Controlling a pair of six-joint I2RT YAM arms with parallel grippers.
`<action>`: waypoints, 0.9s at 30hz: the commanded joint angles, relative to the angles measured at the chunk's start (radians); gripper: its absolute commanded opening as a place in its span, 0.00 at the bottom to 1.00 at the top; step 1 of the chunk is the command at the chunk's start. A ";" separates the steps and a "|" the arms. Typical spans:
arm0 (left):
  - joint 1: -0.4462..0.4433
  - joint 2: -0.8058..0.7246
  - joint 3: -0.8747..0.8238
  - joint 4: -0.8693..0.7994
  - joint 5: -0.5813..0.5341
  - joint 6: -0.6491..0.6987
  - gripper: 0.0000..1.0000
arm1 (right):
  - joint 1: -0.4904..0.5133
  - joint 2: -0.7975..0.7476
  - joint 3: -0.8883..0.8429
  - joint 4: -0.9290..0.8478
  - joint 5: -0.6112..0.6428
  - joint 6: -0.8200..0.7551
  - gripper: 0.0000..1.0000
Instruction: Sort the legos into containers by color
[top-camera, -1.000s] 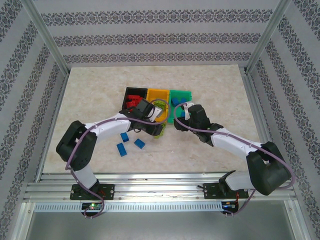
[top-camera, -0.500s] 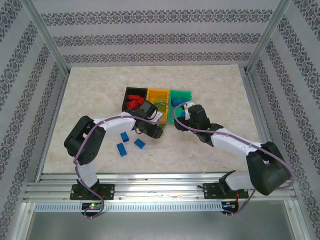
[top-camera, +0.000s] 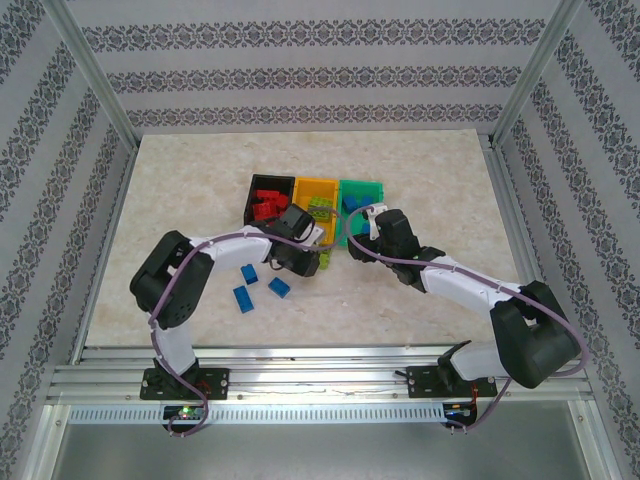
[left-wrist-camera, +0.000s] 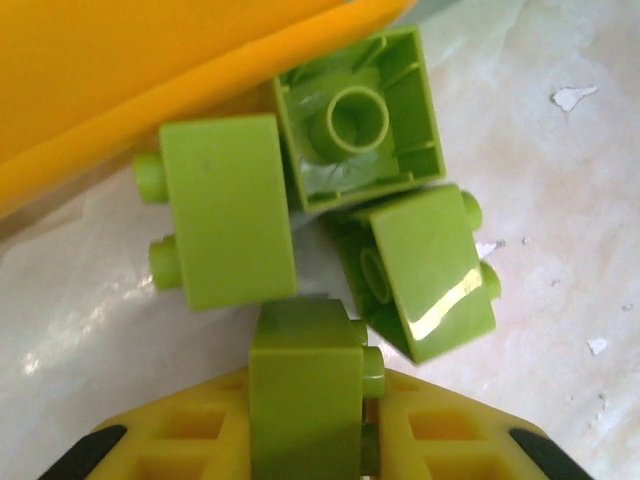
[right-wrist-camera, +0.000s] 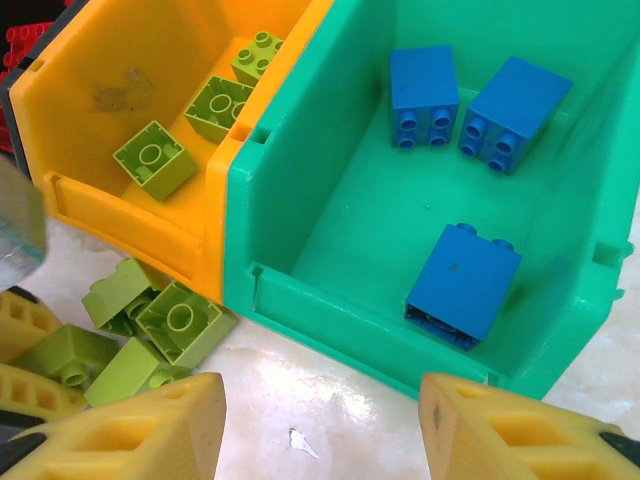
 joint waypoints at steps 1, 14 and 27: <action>-0.003 -0.083 -0.051 0.070 -0.036 0.001 0.23 | 0.008 0.014 0.004 0.024 0.006 -0.014 0.54; -0.003 -0.228 -0.179 0.290 -0.083 -0.053 0.21 | 0.030 0.029 0.010 0.042 -0.030 0.008 0.54; 0.087 0.012 0.299 -0.006 -0.154 -0.075 0.44 | 0.056 0.015 0.016 0.039 -0.057 0.017 0.54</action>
